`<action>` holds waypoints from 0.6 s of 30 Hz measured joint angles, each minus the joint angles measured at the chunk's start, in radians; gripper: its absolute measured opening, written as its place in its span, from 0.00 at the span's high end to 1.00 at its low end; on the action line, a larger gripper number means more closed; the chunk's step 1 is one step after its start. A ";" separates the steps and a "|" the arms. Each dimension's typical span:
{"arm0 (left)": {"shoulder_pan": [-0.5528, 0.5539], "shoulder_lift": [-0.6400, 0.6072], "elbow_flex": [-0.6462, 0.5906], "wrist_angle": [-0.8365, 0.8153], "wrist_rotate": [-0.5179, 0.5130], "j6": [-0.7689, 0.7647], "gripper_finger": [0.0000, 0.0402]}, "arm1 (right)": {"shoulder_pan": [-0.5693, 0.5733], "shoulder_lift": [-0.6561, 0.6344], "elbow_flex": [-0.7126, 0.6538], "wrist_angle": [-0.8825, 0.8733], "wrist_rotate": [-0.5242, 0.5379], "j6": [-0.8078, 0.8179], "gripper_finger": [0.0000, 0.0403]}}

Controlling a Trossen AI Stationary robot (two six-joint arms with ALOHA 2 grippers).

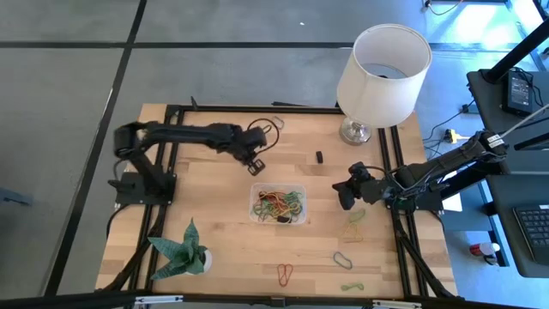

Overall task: Pick and place rubber bands into bin
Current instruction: Put the red rubber band into the transparent bin

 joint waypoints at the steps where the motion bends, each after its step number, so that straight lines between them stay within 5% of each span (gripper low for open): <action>1: -0.024 -0.033 0.000 -0.002 -0.005 -0.018 0.99 | 0.000 0.000 0.000 -0.004 0.000 0.000 0.96; 8: -0.276 -0.153 0.028 0.009 -0.129 -0.121 0.99 | 0.000 0.000 0.000 -0.017 -0.002 -0.014 0.96; 18: -0.611 -0.068 0.209 0.022 -0.354 -0.401 0.99 | 0.000 0.000 0.000 -0.020 -0.021 -0.132 0.96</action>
